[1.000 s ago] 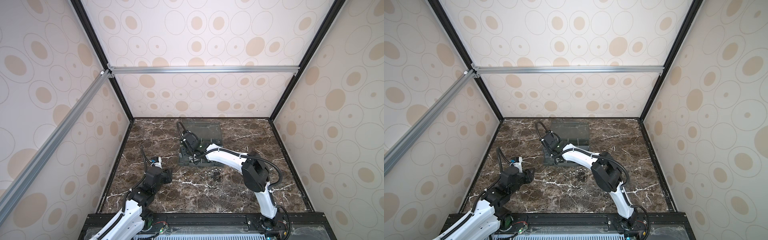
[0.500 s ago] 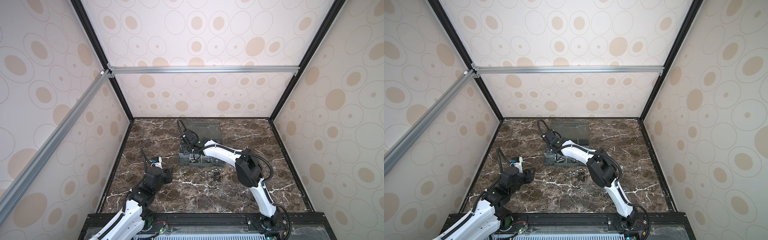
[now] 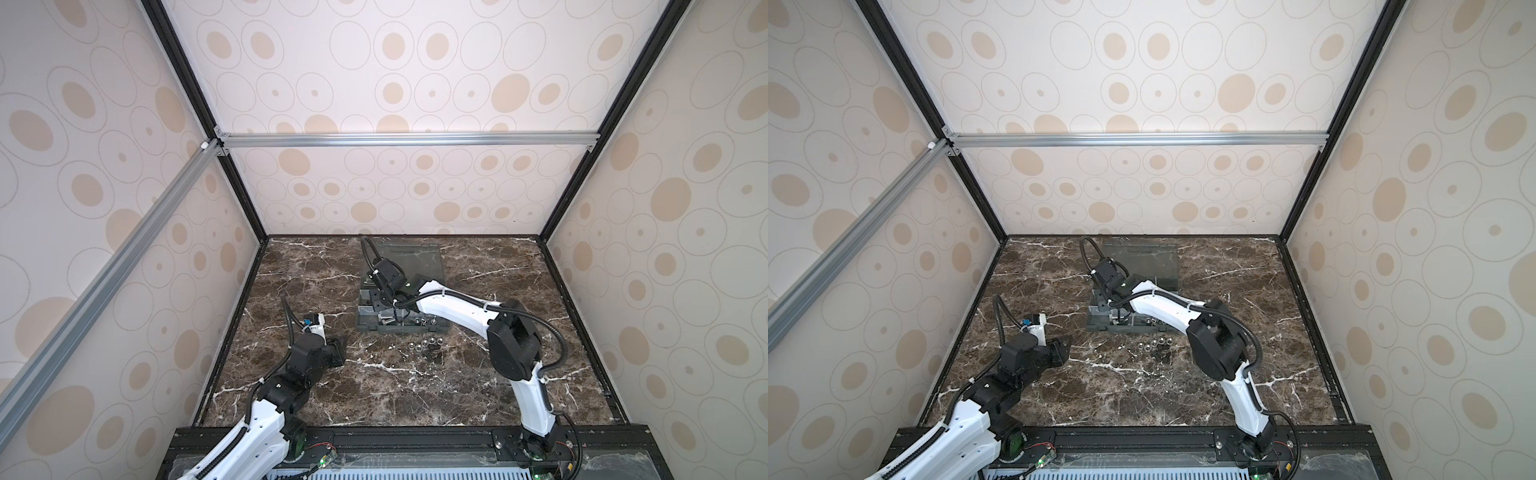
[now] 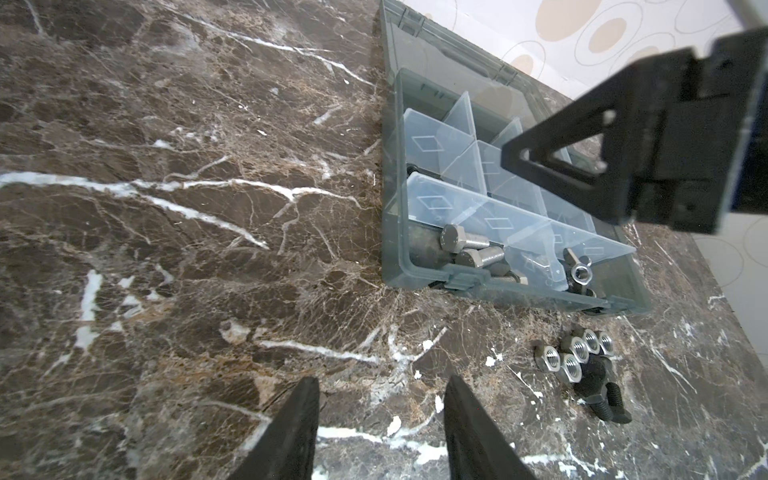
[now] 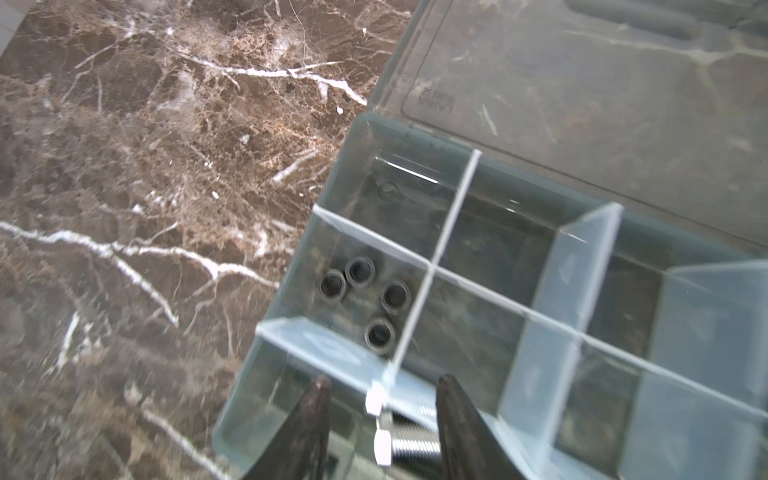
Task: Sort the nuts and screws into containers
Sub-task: 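Withdraw the right gripper toward the pile while the left gripper reaches toward the silver nuts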
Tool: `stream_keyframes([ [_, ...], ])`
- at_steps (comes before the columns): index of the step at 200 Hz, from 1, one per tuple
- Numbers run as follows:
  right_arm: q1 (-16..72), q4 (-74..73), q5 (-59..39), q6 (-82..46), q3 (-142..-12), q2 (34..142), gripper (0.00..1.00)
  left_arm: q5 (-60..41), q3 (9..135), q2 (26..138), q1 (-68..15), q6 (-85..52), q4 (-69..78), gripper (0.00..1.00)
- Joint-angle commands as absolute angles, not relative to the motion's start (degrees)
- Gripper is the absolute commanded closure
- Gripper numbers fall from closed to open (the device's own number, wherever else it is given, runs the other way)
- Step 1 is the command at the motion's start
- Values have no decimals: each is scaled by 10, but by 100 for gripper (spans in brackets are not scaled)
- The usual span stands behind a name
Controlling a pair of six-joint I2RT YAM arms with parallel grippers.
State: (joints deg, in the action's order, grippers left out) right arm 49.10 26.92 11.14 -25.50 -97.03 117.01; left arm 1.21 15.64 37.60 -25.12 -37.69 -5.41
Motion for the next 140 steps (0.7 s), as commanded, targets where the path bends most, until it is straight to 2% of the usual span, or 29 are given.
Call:
stream_keyframes([
  [1,490,252,121,-262,-901,1096,55,1,163,380,-248,-371,-39,51],
  [89,494,242,170,-307,-642,889,54,-43,172,408,-253,-372,10,54],
  [140,493,250,203,-338,-569,829,53,-14,185,469,-323,-380,43,54],
])
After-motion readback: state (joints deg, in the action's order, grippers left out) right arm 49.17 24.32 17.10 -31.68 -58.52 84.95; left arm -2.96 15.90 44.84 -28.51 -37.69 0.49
